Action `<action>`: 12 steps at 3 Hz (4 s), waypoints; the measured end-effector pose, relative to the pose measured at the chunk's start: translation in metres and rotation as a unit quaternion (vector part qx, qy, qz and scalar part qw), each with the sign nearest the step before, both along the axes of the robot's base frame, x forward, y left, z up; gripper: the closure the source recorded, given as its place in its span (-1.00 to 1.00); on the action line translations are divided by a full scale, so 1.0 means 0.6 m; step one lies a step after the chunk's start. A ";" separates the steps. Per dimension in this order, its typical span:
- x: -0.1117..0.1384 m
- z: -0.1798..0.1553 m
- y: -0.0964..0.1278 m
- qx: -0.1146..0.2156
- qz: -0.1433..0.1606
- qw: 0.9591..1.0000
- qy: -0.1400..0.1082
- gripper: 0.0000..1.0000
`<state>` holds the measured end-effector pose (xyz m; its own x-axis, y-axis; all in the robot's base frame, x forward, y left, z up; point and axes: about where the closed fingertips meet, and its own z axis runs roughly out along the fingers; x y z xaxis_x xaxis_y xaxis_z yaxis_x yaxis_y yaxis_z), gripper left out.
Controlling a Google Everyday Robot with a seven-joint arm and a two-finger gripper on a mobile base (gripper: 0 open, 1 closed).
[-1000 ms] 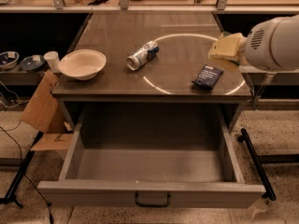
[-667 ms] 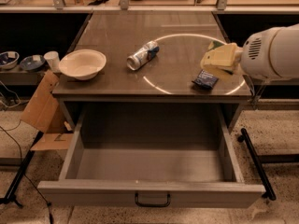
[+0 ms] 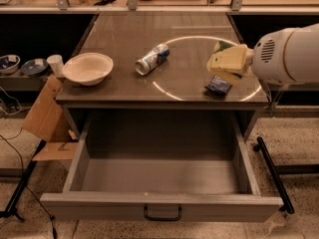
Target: Place sponge into top drawer
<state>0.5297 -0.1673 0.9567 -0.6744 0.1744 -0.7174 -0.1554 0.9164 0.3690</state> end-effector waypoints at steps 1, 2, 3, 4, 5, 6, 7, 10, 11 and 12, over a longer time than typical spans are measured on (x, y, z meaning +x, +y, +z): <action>-0.002 0.002 0.020 0.000 0.019 1.000 -0.017 1.00; -0.032 -0.019 0.054 0.000 0.059 0.998 -0.021 1.00; -0.065 -0.067 0.082 -0.007 0.119 0.993 -0.005 1.00; -0.093 -0.111 0.099 -0.043 0.193 0.980 0.006 1.00; -0.108 -0.153 0.127 -0.087 0.264 0.960 0.022 1.00; -0.100 -0.206 0.149 -0.153 0.312 0.937 0.044 1.00; -0.092 -0.252 0.168 -0.217 0.334 0.916 0.057 1.00; -0.050 -0.365 0.185 -0.338 0.319 0.883 0.066 1.00; -0.027 -0.394 0.184 -0.339 0.312 0.885 0.059 1.00; -0.013 -0.418 0.189 -0.333 0.306 0.889 0.068 1.00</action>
Offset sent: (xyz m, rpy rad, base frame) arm -0.0493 0.0618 -0.0285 -0.0561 -0.0962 0.2973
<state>0.5218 -0.0541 0.7061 -0.5855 -0.6885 -0.4280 -0.6958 0.6977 -0.1705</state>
